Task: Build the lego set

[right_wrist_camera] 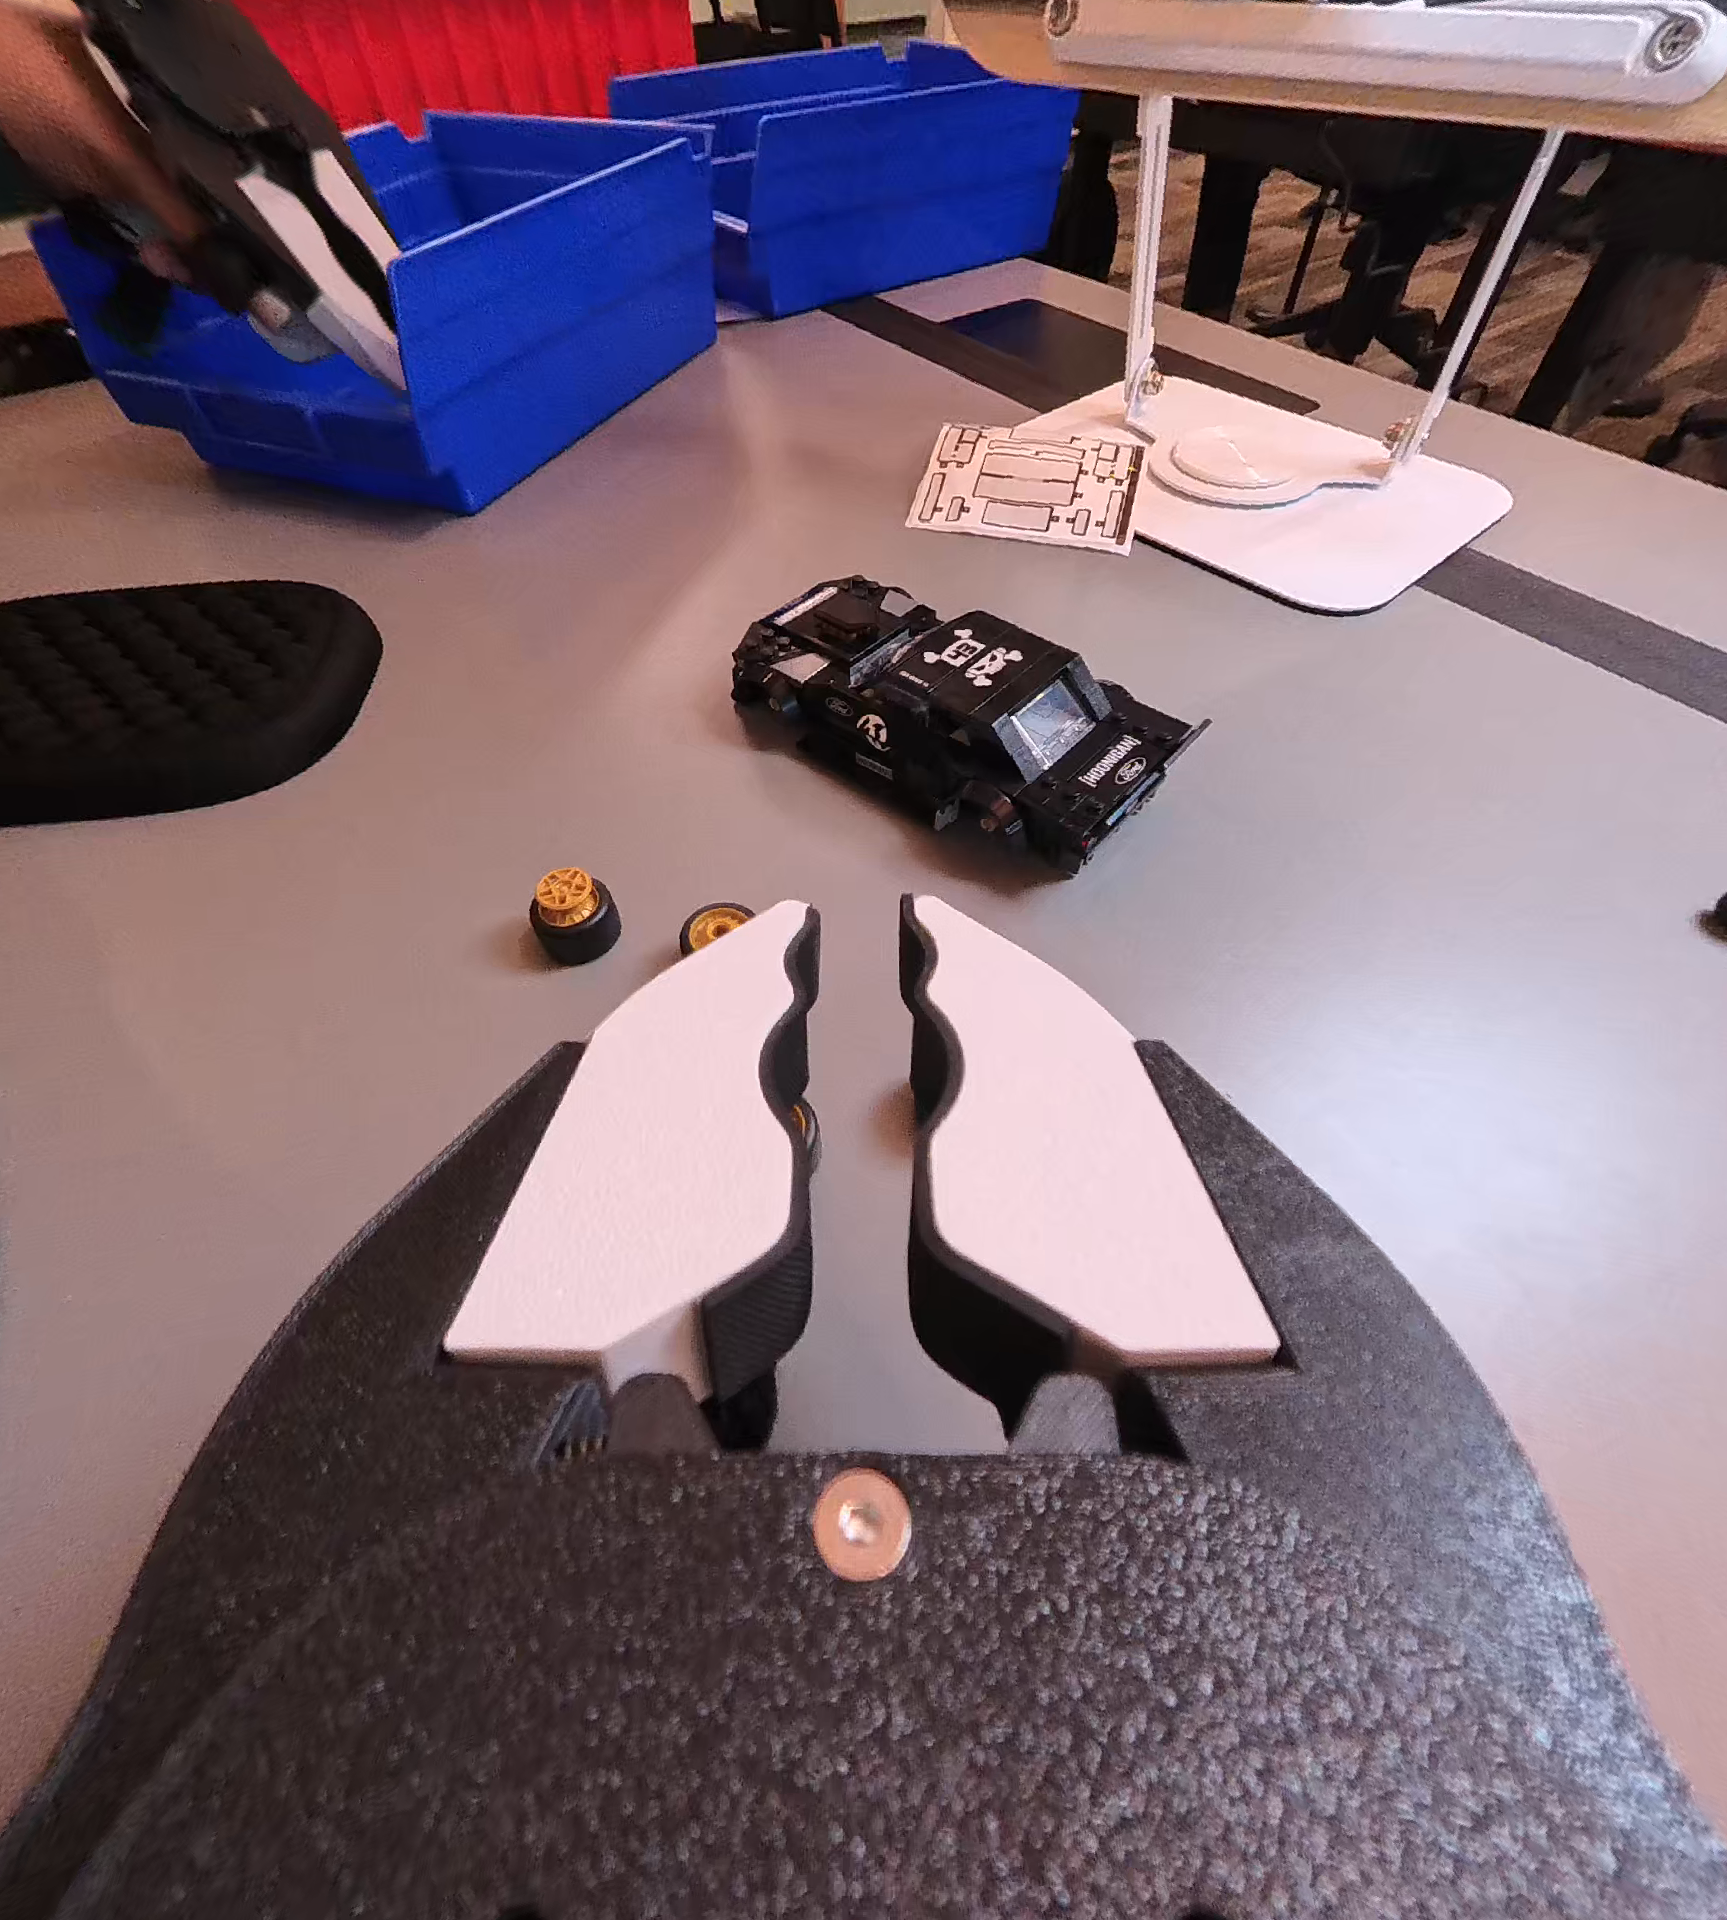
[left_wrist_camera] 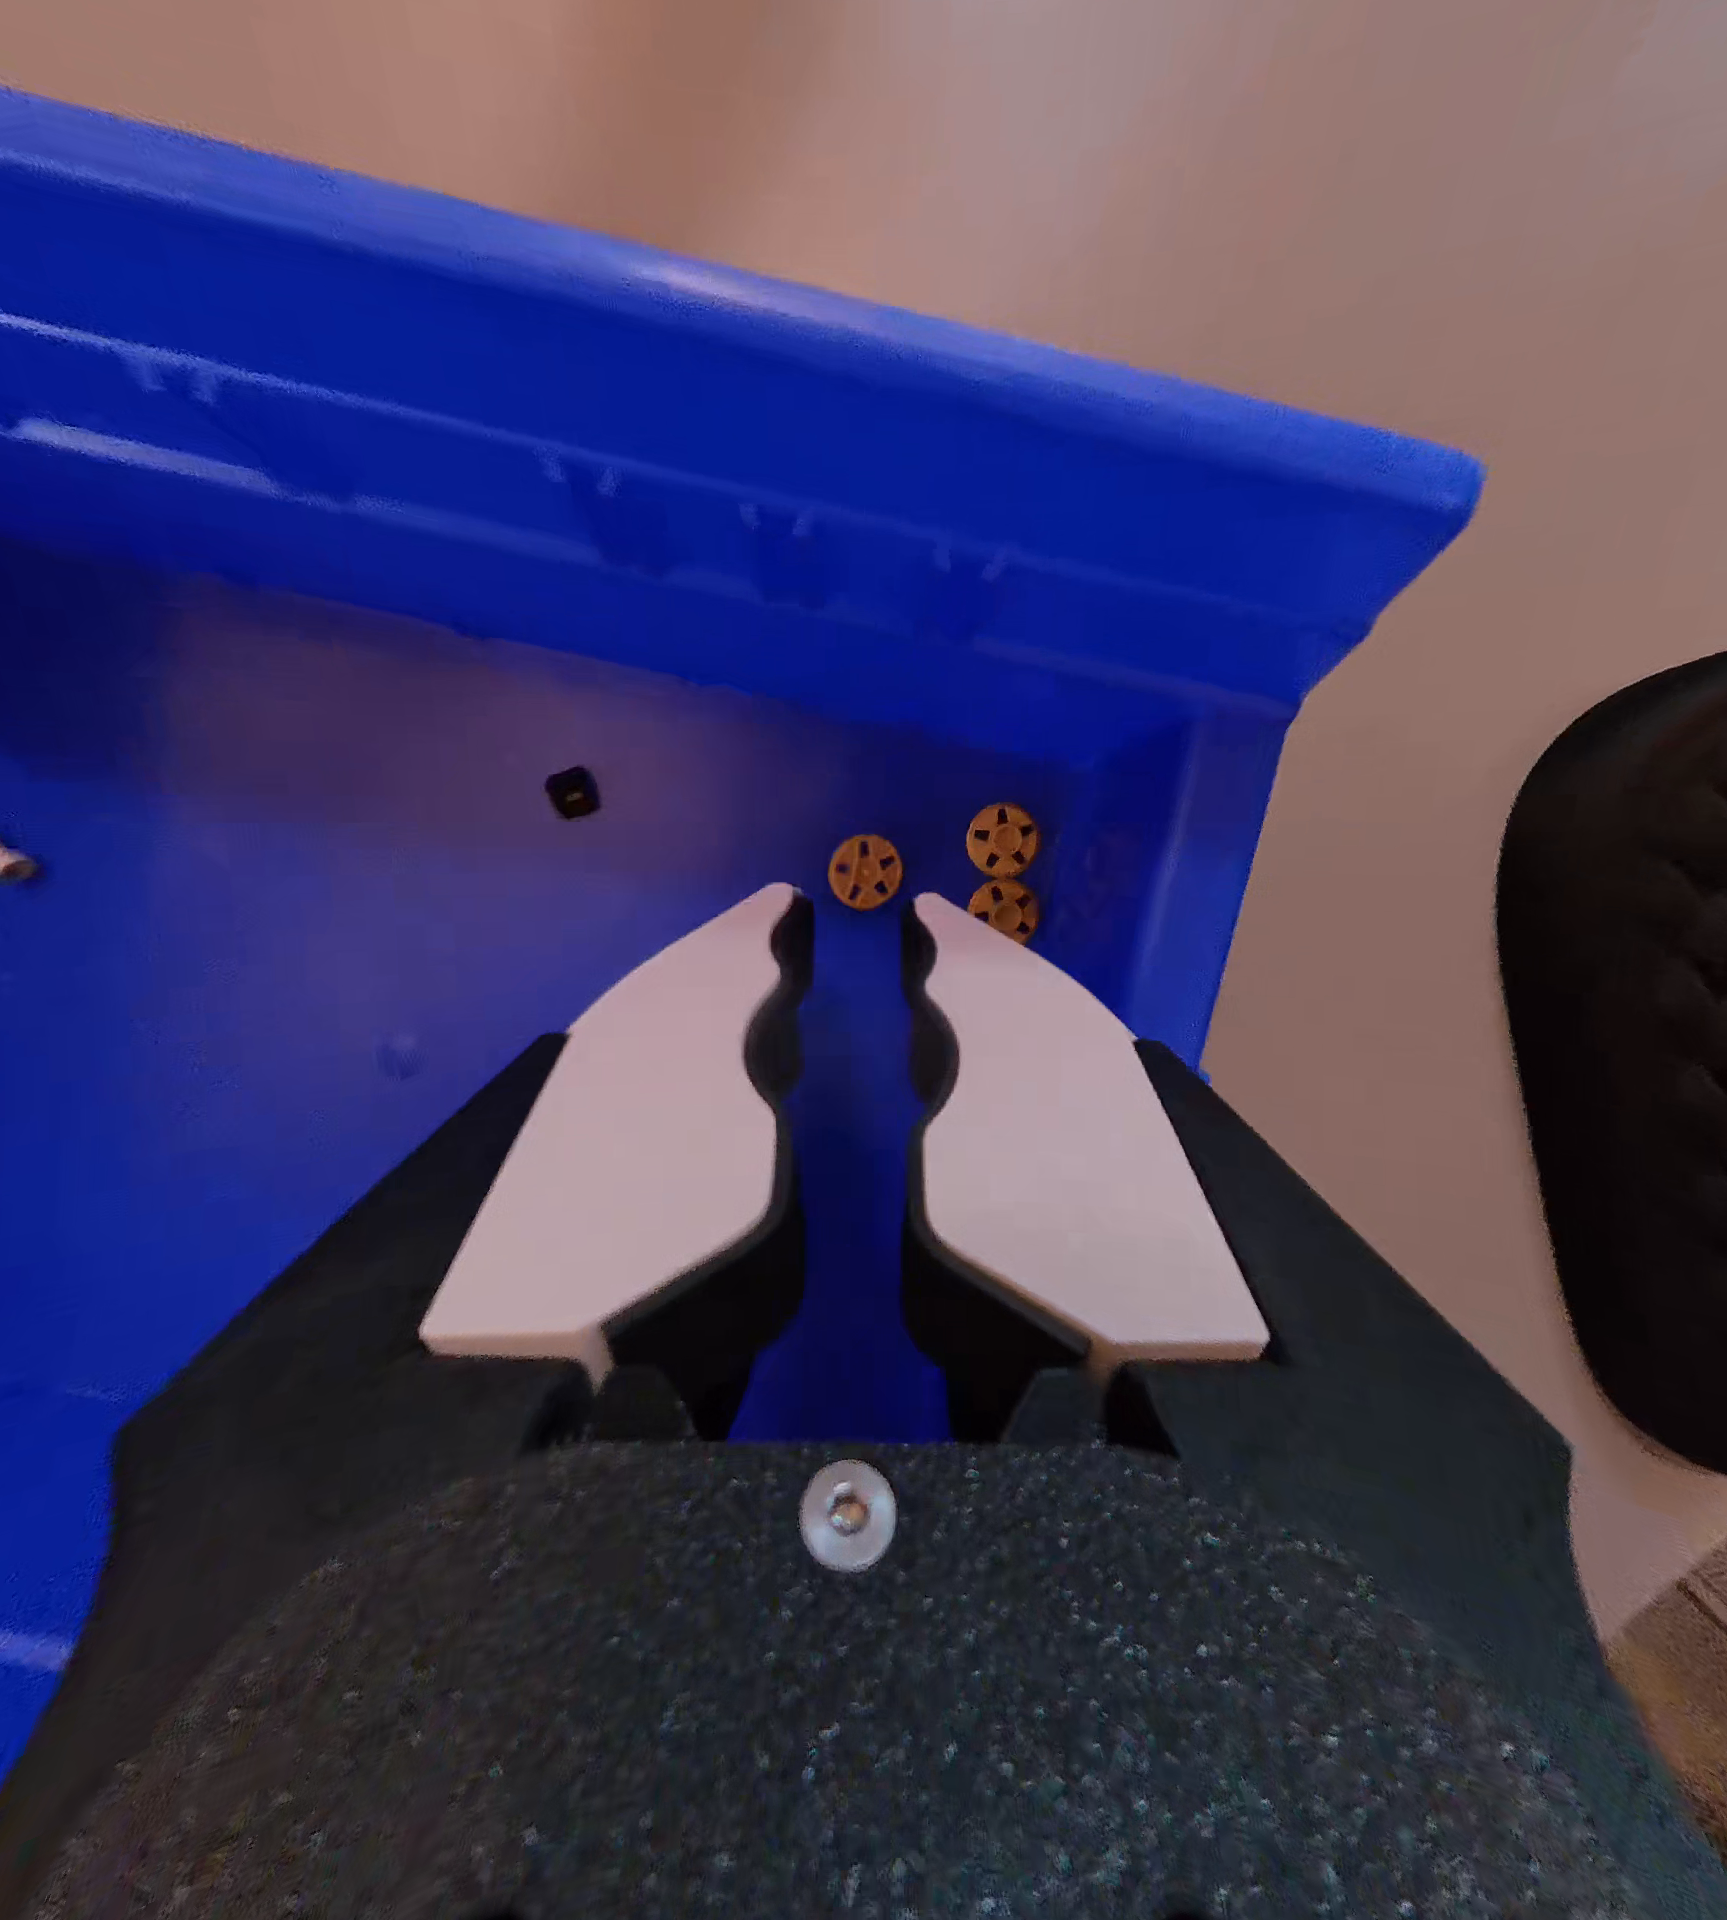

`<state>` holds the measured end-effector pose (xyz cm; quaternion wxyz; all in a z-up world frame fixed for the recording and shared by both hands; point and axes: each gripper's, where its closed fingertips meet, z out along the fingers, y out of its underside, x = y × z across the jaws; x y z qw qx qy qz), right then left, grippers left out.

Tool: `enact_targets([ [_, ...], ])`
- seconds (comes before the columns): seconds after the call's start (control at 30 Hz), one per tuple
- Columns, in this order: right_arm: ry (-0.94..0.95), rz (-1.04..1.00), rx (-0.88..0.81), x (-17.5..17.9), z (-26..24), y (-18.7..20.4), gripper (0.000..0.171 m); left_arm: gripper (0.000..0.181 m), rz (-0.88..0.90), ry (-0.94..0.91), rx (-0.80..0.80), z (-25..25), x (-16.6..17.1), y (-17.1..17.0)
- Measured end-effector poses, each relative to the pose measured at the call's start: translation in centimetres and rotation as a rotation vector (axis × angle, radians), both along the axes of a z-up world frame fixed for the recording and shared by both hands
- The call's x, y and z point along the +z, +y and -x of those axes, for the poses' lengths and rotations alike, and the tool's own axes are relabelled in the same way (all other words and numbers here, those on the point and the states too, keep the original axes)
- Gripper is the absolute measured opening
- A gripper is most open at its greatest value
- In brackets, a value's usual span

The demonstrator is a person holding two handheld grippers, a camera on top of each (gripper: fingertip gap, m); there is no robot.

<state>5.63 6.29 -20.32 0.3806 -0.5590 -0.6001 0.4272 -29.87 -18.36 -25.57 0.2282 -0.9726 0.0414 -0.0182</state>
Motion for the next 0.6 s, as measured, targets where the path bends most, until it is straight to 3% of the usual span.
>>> enact_targets([
  [0.2, -0.002, 0.003, -0.021, 0.1, -0.6, 0.4, 0.014, 0.023, 0.061, 0.033, -0.094, -0.2, -2.3, 0.6],
  [0.6, -0.01, -0.001, -0.037, -0.1, -0.5, 0.6, 0.014, 0.017, 0.059, 0.084, -0.122, 0.6, -2.1, 0.6],
])
